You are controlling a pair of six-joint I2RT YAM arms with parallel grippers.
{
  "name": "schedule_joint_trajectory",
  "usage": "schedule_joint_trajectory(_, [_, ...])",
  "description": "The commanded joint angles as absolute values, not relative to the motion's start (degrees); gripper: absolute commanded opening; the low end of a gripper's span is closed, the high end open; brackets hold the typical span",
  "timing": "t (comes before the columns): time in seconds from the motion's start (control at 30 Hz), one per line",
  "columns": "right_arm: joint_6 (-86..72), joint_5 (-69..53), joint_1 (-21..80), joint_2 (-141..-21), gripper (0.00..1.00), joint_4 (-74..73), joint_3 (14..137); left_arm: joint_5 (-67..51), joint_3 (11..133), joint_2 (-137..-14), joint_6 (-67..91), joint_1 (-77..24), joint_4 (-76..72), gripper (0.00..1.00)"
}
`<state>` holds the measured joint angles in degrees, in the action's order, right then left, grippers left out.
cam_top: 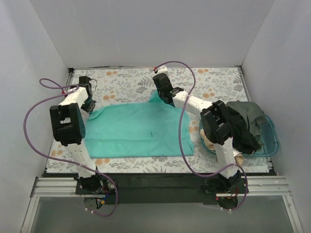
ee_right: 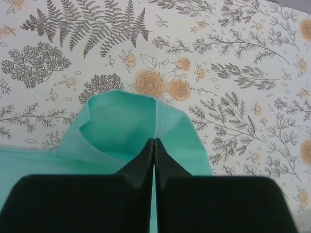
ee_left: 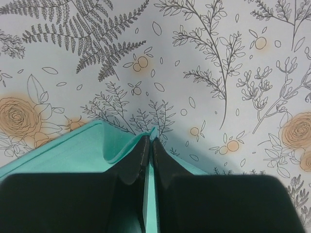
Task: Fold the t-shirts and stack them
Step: Fold the tshirt
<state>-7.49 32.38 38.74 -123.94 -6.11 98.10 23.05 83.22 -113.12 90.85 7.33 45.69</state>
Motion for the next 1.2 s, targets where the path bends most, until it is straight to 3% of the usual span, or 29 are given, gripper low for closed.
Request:
schedule_joint_trajectory(0.0, [-9.40,35.86,39.20,-118.75,0.01,-1.41,92.12,23.38,81.65,-107.50,91.84,7.38,45.88,0.00])
schedule_joint_trajectory(0.67, [-15.02,50.09,49.83,-94.41,0.01,0.44,63.03,20.92,64.78,-90.53,95.01,7.38,42.54,0.00])
schedule_joint_trajectory(1.17, [-22.93,54.49,56.25,-81.48,0.01,-9.57,53.53,23.29,58.71,-83.06,98.17,7.38,44.82,0.00])
